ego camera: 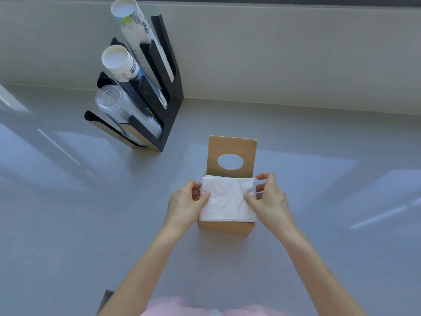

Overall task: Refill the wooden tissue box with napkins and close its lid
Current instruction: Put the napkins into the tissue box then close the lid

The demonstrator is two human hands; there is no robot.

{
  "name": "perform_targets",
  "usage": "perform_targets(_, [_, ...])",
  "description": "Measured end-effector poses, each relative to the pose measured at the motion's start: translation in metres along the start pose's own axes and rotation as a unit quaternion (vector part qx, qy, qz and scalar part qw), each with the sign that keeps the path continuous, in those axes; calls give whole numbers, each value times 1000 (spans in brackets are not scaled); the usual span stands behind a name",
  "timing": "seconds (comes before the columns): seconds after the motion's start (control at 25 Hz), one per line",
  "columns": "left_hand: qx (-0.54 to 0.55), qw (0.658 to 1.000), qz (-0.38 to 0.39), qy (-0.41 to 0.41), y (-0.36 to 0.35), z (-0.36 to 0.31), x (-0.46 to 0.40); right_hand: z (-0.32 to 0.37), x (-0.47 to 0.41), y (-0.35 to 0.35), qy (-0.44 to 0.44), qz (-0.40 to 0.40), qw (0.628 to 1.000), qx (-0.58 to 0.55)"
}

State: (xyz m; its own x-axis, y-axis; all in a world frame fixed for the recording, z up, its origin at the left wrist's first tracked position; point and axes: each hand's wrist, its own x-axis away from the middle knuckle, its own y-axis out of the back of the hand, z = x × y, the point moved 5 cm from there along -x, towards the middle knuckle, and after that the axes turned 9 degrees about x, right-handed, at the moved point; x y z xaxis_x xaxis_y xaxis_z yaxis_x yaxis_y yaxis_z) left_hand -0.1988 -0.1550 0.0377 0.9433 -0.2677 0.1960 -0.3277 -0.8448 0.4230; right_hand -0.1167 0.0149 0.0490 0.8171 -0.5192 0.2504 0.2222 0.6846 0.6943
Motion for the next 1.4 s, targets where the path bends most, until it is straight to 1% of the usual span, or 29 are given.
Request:
perform_targets(0.08, [-43, 998, -6, -41, -1, 1, -3, 3, 1, -5, 17, -31, 999, 36])
perform_targets(0.16, [-85, 993, -5, -80, -4, -1, -5, 10, 2, -7, 36, -38, 991, 125])
perform_targets(0.24, [-147, 982, 1, -120, -9, -6, -5, 14, 3, -10, 42, -27, 974, 219])
perform_targets(0.32, [-222, 962, -8, -160, -14, -14, -6, 17, 3, -11, 41, -22, 962, 268])
perform_targets(0.4, [-269, 942, -15, -199, -15, -21, -4, 22, 2, -15, 44, -16, 954, 298])
perform_targets(0.48, [-330, 907, -14, -261, -21, -23, -3, 26, 1, -18, 46, -17, 947, 317])
perform_targets(0.52, [-372, 886, -10, -276, -23, -22, -3, 27, 1, -19, 49, -16, 944, 325])
perform_targets(0.56, [-399, 873, -5, -280, -24, -21, -4, 29, 1, -19, 55, -13, 940, 336])
perform_targets(0.72, [-451, 839, 22, -303, -28, -24, -4, 33, -3, -20, 78, 7, 919, 387])
perform_targets(0.84, [-491, 813, 24, -311, -35, -21, -6, 35, -5, -21, 88, 15, 909, 406])
perform_targets(1.04, [-507, 801, 29, -316, -38, -24, -7, 37, -8, -23, 122, -4, 886, 448])
perform_targets(1.12, [-525, 799, 59, -285, -39, -23, -6, 36, -10, -28, 136, -1, 880, 456])
perform_targets(1.16, [-522, 808, 86, -261, -41, -20, -7, 34, -10, -32, 142, 9, 879, 456])
perform_targets(1.24, [-521, 811, 121, -236, -47, -14, -11, 30, -11, -41, 149, 30, 877, 455])
perform_targets(1.4, [-535, 803, 127, -230, -47, -16, -11, 26, -14, -47, 144, 26, 869, 473])
